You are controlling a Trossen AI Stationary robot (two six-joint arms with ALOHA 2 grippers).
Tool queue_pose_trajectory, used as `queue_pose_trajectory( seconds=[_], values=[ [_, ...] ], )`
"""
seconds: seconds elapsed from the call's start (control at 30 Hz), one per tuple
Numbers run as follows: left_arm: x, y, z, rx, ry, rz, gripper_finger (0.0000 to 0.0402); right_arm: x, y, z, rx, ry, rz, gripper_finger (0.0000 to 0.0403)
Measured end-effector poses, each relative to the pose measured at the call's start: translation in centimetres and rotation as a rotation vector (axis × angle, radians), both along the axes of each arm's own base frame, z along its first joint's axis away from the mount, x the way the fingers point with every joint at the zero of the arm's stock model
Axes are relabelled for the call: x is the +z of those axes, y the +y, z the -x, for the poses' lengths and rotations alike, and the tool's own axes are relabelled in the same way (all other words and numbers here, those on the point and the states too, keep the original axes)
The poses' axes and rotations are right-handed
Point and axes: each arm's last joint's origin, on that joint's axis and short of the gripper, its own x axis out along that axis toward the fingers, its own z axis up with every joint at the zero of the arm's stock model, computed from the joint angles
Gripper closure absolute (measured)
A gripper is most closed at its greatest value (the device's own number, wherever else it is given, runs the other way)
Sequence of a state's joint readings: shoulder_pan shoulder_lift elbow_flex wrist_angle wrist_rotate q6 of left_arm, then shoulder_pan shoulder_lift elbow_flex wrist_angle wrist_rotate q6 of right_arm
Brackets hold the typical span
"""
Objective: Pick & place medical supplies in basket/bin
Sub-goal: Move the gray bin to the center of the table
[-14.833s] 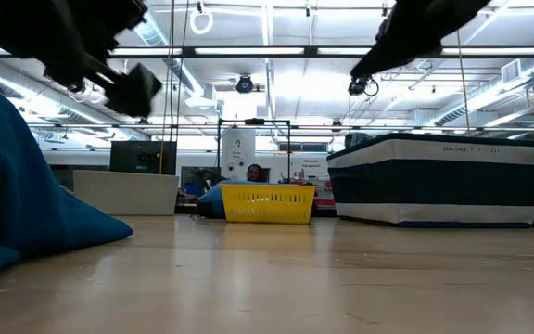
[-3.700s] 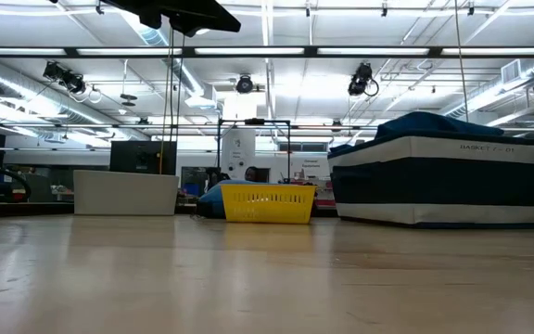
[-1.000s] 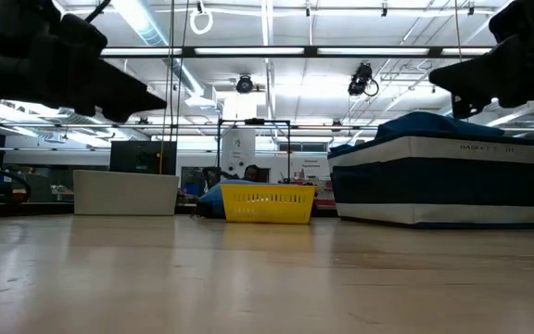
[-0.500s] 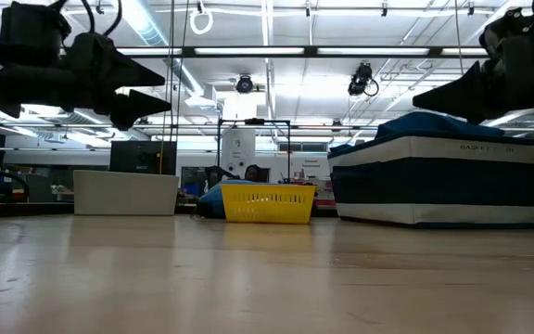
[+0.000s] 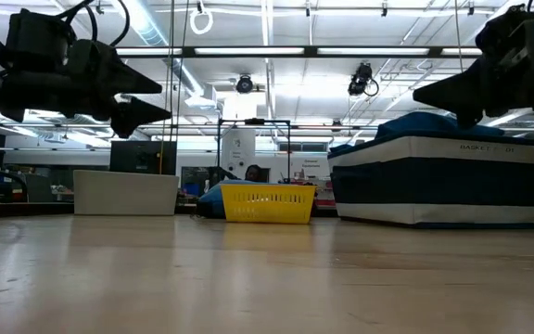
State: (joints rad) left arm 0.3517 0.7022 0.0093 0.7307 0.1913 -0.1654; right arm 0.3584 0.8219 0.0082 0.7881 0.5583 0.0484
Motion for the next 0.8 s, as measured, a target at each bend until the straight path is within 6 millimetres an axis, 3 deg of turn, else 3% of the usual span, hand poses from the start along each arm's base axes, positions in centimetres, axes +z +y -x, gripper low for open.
queue_pose_trajectory(
  seconds=[0.4,0.8],
  values=[
    [-1.2,-1.4,-0.2,-0.131,0.127,0.037,0.0038,-0.4,0.2,0.3,0.105,0.055,-0.032,0.0403],
    [-1.4,-2.9,0.3,-0.039,0.2,-0.107,0.0038,0.5,0.3,2.3,0.245,0.027,-0.019,0.0403]
  ],
)
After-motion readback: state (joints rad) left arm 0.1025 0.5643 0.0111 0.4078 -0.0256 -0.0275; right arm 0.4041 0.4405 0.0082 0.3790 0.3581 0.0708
